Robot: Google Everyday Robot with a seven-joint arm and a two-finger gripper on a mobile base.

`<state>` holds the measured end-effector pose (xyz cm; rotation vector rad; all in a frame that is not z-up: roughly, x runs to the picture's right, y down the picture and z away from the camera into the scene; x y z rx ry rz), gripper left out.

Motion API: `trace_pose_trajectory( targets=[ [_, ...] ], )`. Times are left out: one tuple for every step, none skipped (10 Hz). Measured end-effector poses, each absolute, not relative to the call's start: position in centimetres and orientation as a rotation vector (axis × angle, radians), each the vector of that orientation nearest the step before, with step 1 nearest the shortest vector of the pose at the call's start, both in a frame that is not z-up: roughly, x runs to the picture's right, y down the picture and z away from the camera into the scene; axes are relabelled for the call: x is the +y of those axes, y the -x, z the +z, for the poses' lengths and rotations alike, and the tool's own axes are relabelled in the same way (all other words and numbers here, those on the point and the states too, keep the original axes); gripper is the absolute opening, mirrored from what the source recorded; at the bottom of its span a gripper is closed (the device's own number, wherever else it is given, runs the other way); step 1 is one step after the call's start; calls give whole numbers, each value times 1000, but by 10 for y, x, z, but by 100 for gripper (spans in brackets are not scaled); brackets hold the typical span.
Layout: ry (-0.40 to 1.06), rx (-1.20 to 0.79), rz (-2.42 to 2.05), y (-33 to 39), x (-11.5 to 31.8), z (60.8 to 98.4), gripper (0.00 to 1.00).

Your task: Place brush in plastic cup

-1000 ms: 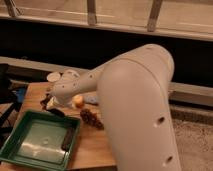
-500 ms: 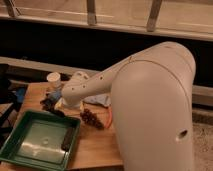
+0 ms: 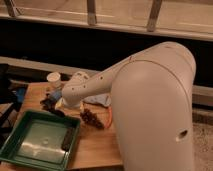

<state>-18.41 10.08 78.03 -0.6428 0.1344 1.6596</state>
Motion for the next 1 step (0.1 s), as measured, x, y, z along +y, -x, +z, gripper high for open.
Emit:
trace_pose_trajectory(
  targets=[
    [643,135,1660,184,101,780,80]
  ],
)
